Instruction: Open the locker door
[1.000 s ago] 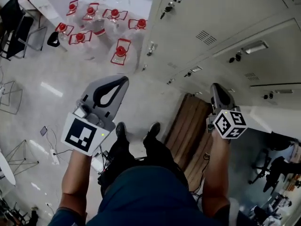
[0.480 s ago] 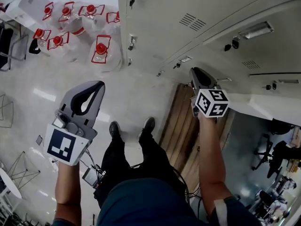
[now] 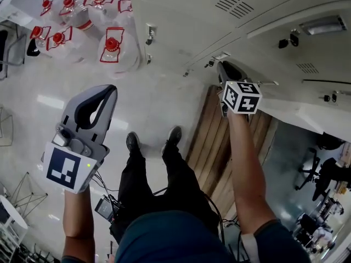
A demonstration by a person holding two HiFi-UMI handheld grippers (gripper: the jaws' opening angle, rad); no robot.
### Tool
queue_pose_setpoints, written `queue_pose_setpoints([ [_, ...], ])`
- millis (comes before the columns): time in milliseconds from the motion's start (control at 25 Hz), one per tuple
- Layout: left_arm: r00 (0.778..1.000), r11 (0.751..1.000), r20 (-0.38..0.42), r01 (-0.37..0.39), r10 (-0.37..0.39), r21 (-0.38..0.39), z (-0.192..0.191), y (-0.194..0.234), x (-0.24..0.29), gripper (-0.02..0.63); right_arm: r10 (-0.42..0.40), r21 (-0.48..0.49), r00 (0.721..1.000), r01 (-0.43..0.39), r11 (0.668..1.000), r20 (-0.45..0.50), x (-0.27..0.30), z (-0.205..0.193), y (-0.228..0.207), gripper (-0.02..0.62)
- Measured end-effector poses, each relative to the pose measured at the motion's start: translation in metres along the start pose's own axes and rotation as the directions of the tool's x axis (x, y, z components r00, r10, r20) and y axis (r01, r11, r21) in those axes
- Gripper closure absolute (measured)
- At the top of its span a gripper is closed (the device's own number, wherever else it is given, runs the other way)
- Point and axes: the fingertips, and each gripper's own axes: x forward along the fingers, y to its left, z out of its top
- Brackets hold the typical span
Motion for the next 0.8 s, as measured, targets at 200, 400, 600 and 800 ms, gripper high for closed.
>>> queue_pose_setpoints([
  [200,1.000,1.000,-0.018,-0.007,0.007,-0.017,-0.024,0.007,0.009,0.589,-0.056,-0.007,0.998,0.056,0.998,-0.023,0.037,-0.019,-0.018,0.552],
  [400,0.999,0.999,-0.034,-0.010,0.009,-0.034,-0.043,0.012,0.017,0.589,-0.117,0.002,0.993,0.117,0.993,-0.034,0.061,-0.032,-0.034,0.463],
  [600,0.999,0.999,-0.049,-0.008,0.005,-0.044,-0.058,0.016,0.024,0.589,-0.170,-0.003,0.985,0.170,0.985,-0.035,0.079,-0.038,-0.045,0.460],
  [800,1.000,0.998,-0.026,0.004,-0.005,-0.058,-0.062,0.017,0.030,0.589,-0.201,-0.005,0.980,0.200,0.980,-0.007,0.091,-0.038,-0.045,0.460],
])
